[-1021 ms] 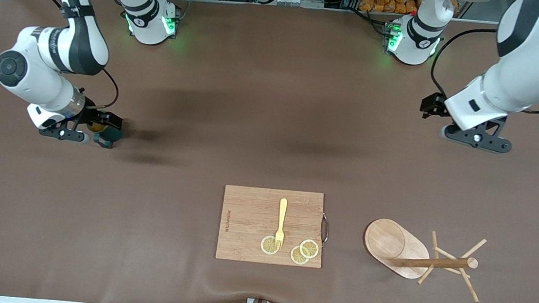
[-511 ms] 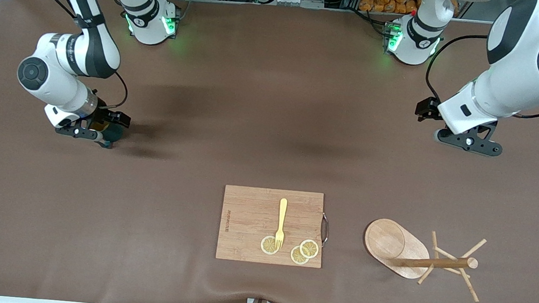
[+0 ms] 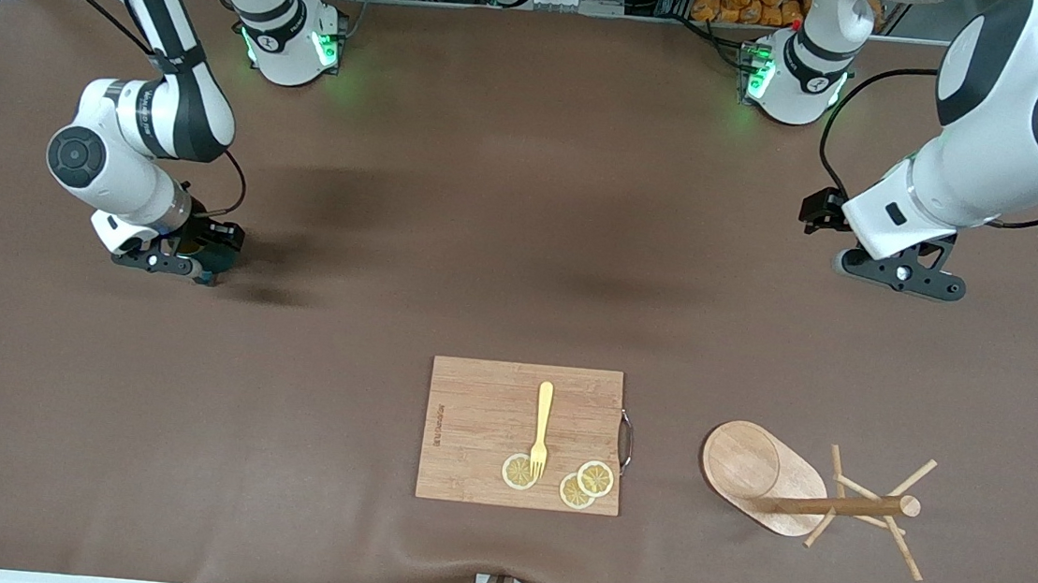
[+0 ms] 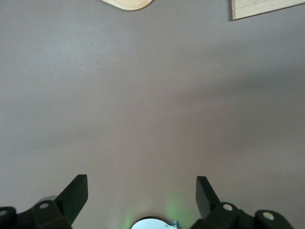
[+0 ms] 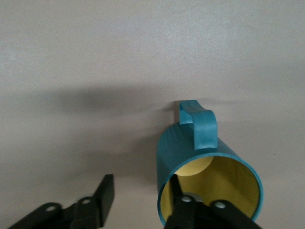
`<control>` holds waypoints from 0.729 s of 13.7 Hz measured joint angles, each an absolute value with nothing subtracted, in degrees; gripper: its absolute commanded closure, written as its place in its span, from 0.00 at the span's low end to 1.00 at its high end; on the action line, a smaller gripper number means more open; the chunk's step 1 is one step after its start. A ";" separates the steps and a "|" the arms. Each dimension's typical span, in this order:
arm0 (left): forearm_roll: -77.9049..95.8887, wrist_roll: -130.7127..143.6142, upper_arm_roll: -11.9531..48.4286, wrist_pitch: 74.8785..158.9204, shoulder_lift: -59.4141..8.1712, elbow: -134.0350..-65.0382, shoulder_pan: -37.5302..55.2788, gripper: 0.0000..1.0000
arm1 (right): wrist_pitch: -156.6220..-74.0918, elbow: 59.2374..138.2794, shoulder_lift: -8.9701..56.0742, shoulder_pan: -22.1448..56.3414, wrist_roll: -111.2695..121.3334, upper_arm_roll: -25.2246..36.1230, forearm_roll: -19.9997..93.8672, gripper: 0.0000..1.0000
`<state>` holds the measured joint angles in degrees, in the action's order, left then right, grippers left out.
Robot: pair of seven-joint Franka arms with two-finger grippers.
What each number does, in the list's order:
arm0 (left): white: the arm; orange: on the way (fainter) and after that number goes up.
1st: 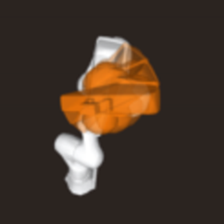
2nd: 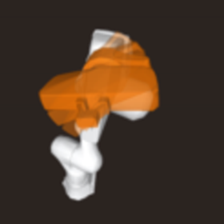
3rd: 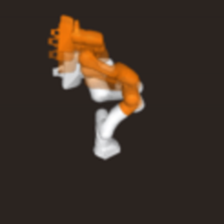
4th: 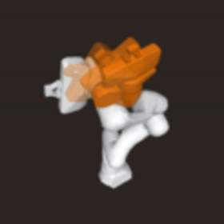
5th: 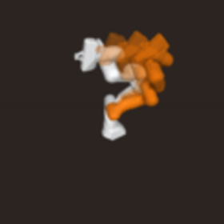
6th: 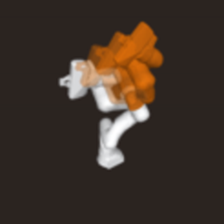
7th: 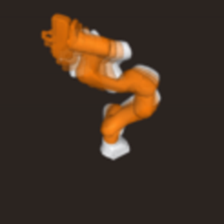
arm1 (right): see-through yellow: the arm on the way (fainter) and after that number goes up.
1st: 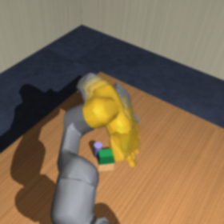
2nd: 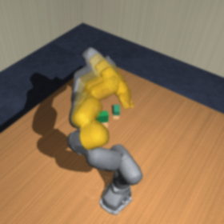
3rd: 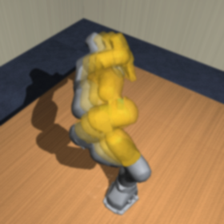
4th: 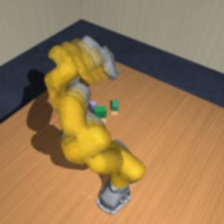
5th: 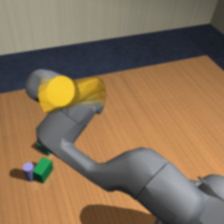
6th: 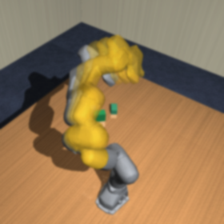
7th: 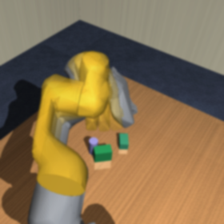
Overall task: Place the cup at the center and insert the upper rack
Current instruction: 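Close the right gripper on the teal mug's rim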
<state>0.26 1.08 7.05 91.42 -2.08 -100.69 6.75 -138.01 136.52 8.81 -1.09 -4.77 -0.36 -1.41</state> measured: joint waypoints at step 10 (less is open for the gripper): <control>0.26 1.08 7.07 91.56 -2.08 -100.77 6.75 0.00 | -138.91 137.81 9.36 -2.60 -4.67 -0.31 -1.45 1.00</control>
